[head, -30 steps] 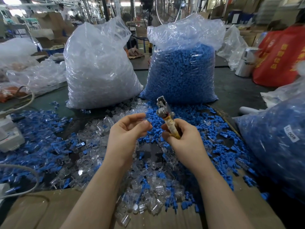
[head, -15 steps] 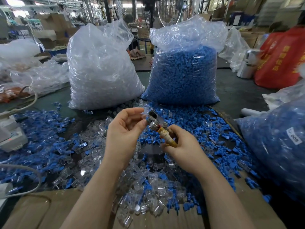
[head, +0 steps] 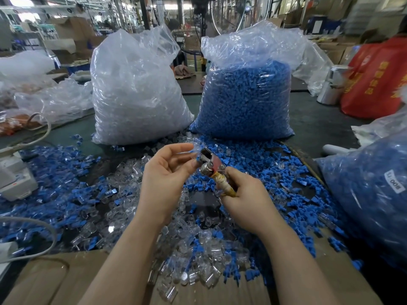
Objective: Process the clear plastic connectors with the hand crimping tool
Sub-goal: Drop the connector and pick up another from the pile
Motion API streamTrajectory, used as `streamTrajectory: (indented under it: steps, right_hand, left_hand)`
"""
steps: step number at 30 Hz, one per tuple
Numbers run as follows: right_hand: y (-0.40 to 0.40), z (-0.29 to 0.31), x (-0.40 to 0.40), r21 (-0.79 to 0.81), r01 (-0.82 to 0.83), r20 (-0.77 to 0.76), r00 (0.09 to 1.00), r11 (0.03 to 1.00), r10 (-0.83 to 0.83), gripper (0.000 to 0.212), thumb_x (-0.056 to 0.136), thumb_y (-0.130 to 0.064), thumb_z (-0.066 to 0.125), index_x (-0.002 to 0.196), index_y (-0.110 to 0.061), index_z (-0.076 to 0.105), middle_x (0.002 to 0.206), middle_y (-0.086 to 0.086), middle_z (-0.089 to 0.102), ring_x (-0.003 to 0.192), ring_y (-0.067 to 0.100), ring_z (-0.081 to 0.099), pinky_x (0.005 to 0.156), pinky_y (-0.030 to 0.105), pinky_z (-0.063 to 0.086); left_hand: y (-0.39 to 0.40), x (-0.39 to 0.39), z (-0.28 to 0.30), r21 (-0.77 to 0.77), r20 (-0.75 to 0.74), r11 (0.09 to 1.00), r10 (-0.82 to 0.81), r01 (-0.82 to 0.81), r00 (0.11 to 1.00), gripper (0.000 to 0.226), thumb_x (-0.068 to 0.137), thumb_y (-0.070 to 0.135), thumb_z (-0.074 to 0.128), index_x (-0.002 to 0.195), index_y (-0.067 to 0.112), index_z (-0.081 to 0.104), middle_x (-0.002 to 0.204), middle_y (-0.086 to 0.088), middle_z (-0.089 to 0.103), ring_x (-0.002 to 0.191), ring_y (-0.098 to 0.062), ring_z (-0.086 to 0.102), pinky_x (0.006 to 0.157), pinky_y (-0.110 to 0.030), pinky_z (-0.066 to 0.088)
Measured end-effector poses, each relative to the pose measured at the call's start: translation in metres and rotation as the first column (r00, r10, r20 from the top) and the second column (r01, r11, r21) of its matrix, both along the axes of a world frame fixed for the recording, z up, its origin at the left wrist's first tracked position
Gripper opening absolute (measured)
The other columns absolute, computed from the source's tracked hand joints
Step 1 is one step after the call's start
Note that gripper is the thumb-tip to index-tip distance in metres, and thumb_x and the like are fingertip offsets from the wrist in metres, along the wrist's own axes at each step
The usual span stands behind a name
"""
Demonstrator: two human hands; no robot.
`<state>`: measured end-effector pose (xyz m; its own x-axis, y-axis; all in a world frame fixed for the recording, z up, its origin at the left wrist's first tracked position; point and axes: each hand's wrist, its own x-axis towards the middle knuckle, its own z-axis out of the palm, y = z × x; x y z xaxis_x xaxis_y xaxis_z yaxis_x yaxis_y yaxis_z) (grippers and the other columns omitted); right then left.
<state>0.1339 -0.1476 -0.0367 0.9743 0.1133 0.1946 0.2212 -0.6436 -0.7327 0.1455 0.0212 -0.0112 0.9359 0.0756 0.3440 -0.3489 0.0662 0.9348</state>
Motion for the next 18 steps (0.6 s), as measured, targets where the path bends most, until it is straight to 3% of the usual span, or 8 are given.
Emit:
streamTrajectory:
  steps: [9,12,15,18]
  right_hand:
    - [0.003,0.0,0.0,-0.052,0.041,0.018,0.999,0.998,-0.04,0.024,0.065,-0.029,0.045,0.089,-0.03,0.05,0.066,-0.004,0.055,0.063,0.019,0.049,0.055,0.04,0.042]
    - [0.003,-0.002,0.002,-0.062,0.081,0.053,0.996,0.995,-0.078,0.023,0.066,-0.031,0.046,0.089,-0.03,0.048,0.067,-0.006,0.055,0.063,0.016,0.05,0.054,0.037,0.04]
    - [0.0,-0.002,0.003,-0.045,0.124,0.074,0.99,0.991,-0.12,0.02,0.071,-0.032,0.049,0.091,-0.034,0.048,0.067,-0.008,0.056,0.06,0.013,0.051,0.05,0.033,0.037]
    - [-0.003,-0.004,0.004,-0.046,0.131,0.085,0.988,0.99,-0.126,0.017,0.079,-0.028,0.055,0.09,-0.038,0.046,0.065,-0.009,0.054,0.058,0.01,0.049,0.048,0.031,0.031]
  left_hand:
    - [0.002,0.002,-0.004,-0.001,-0.089,1.0,-0.011,0.011,0.996,0.034,0.074,0.019,0.072,0.108,0.015,0.067,0.091,0.001,0.076,0.088,-0.01,0.072,0.076,-0.018,0.055]
    - [0.007,0.005,-0.005,-0.161,-0.222,0.987,-0.025,-0.011,0.975,0.02,0.087,0.005,0.064,0.106,0.011,0.07,0.091,-0.004,0.077,0.084,-0.013,0.073,0.072,-0.019,0.057]
    - [0.03,0.012,-0.002,-0.58,-0.388,0.806,-0.144,-0.12,0.91,0.015,0.086,0.009,0.061,0.097,0.006,0.07,0.078,-0.003,0.073,0.069,-0.009,0.07,0.068,-0.019,0.058]
    - [0.06,0.016,-0.004,-0.831,-0.388,0.49,-0.173,-0.262,0.906,0.008,0.078,0.013,0.065,0.084,0.007,0.068,0.072,0.001,0.068,0.06,-0.006,0.066,0.064,-0.018,0.055]
